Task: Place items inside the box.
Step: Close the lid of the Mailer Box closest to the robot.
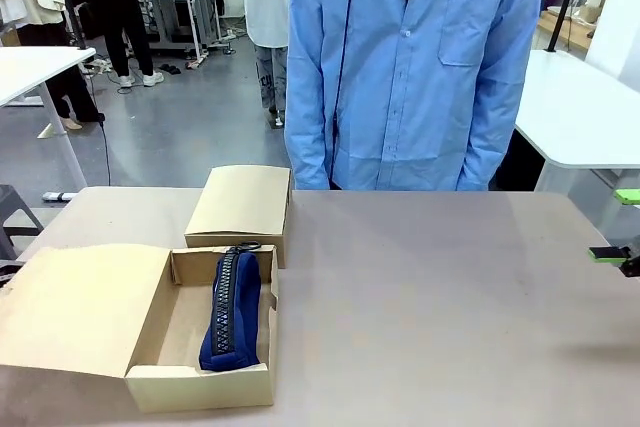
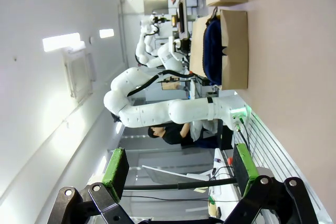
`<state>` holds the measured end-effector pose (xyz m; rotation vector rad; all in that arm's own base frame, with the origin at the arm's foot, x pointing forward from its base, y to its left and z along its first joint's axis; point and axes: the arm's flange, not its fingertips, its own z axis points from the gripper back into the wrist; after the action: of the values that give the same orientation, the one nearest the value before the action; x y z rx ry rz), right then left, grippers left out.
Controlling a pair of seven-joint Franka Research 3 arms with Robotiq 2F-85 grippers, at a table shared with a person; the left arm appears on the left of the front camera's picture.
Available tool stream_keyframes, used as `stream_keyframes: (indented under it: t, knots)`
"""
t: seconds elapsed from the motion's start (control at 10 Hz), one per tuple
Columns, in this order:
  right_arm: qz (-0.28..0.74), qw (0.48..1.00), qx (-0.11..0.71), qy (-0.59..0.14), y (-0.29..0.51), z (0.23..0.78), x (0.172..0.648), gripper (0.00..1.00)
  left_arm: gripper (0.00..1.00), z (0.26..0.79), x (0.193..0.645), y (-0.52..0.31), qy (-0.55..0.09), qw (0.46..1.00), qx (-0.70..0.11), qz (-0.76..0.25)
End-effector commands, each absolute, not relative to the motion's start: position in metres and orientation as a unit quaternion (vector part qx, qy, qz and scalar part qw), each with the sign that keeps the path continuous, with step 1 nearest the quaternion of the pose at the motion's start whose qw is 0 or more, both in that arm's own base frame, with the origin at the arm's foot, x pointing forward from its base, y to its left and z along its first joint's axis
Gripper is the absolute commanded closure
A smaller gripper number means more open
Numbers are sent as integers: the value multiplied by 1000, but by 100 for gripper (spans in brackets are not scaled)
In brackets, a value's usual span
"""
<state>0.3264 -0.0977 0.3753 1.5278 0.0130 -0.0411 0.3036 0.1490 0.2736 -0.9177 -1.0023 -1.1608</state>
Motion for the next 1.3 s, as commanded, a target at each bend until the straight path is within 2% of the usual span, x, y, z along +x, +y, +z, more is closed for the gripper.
stream_keyframes:
  t: [0.0,0.2,0.4,0.7,0.9,1.0,1.1,1.2]
  knots:
    - [-18,725,689,16,-100,380,324,0,0,289,298,148,-486,587,-454,-461]
    - [-18,725,689,16,-100,380,324,0,0,316,289,124,-521,550,-482,-439]
    - [-18,725,689,16,-100,380,324,0,0,330,287,78,-532,543,-474,-444]
    - [-18,725,689,16,-100,380,324,0,0,335,277,-10,-535,565,-430,-457]
    - [-18,725,689,16,-100,380,324,0,0,330,271,-40,-548,572,-441,-422]
    - [-18,725,689,16,-100,380,324,0,0,332,267,-36,-530,591,-447,-412]
    - [-18,725,689,16,-100,380,324,0,0,333,380,34,-538,562,-441,-448]
    - [-18,725,689,16,-100,380,324,0,0,333,380,34,-538,562,-441,-448]
